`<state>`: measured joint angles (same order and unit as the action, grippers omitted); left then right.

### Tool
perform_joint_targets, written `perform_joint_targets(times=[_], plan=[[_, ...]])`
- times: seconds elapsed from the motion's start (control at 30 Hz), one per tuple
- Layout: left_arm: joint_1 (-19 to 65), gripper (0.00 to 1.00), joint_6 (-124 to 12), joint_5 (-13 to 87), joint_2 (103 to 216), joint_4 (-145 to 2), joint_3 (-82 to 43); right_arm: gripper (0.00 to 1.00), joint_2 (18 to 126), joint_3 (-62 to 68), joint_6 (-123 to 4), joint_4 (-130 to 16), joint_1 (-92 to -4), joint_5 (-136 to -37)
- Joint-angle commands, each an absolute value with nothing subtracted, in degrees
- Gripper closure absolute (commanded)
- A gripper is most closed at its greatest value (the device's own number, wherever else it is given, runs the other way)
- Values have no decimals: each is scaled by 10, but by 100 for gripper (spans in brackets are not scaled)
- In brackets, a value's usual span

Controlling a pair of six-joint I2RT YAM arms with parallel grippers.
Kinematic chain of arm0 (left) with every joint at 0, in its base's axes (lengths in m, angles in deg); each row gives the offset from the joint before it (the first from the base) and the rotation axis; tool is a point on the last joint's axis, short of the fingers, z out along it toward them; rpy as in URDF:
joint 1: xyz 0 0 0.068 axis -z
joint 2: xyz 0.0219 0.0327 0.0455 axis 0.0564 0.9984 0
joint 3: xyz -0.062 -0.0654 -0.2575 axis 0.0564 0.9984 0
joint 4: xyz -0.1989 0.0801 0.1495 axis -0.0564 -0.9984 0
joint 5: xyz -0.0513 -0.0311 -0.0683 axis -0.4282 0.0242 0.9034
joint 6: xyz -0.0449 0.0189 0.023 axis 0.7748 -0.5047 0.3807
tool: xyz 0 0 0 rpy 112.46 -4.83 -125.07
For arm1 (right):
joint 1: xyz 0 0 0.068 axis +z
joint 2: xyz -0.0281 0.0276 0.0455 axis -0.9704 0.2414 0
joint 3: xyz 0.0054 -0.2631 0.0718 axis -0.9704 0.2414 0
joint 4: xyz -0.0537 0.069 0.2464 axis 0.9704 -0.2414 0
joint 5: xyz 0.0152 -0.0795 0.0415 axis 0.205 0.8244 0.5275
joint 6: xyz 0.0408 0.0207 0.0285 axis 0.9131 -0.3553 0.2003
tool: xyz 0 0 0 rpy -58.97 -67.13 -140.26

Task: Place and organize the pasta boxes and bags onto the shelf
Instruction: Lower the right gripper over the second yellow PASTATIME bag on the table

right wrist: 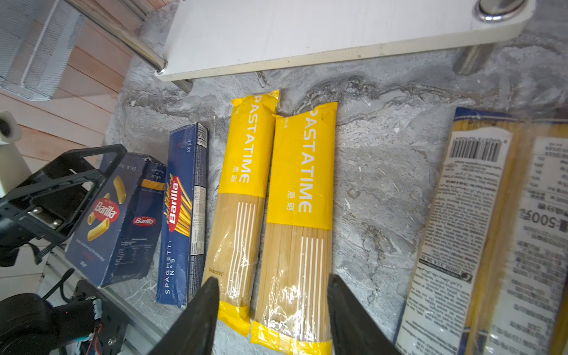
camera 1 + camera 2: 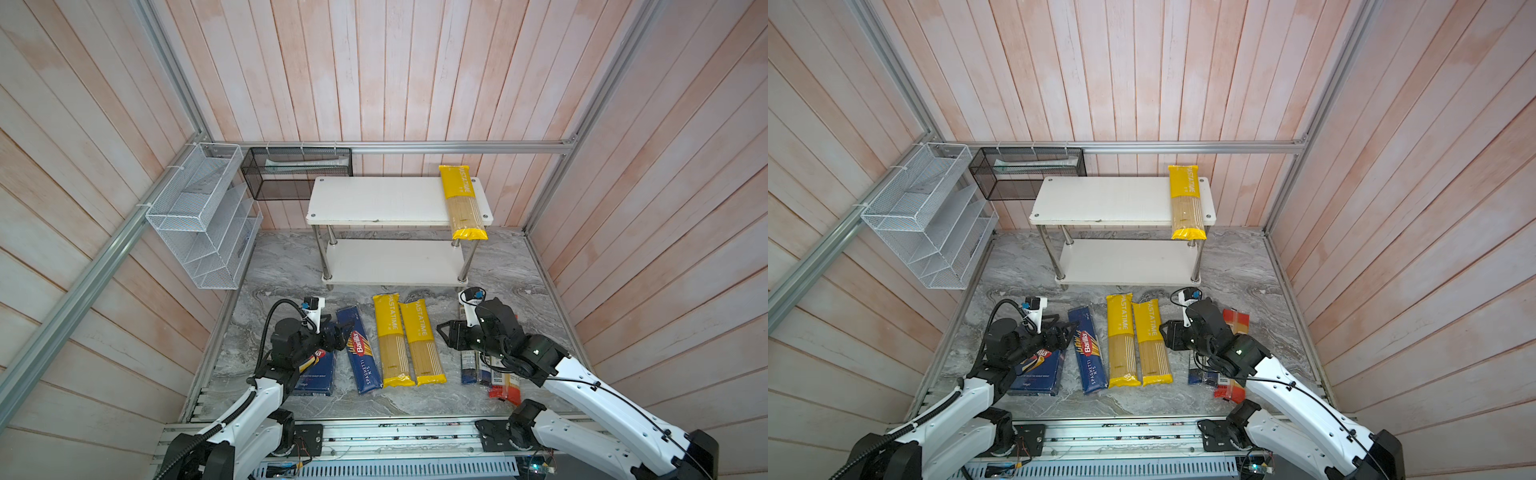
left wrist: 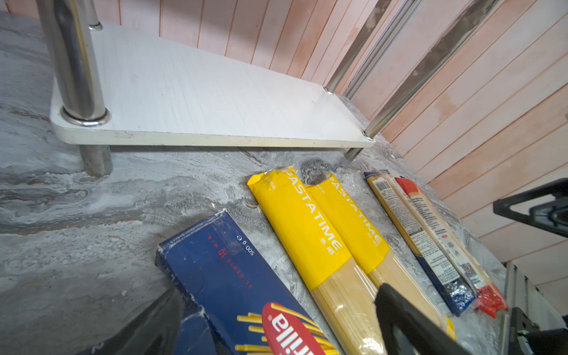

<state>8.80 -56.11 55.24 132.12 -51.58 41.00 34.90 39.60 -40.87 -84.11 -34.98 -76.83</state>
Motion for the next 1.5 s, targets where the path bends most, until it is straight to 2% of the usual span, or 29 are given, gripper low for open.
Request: perform_joint_targets(times=[0.0, 0.27, 0.47, 1.07, 1.47], plan=[[90, 0, -566, 567, 1325, -475, 416, 41, 362, 415, -382, -817, -333, -728], [89, 0, -566, 568, 1303, -474, 423, 36, 399, 441, -360, -770, -264, -675], [90, 0, -564, 559, 1275, -471, 437, 33, 412, 439, -346, -799, -261, -651], [90, 0, -565, 561, 1262, -471, 442, 19, 593, 394, -371, -795, -234, -668], [90, 0, -562, 556, 1260, -472, 443, 11, 666, 373, -394, -763, -234, -678]])
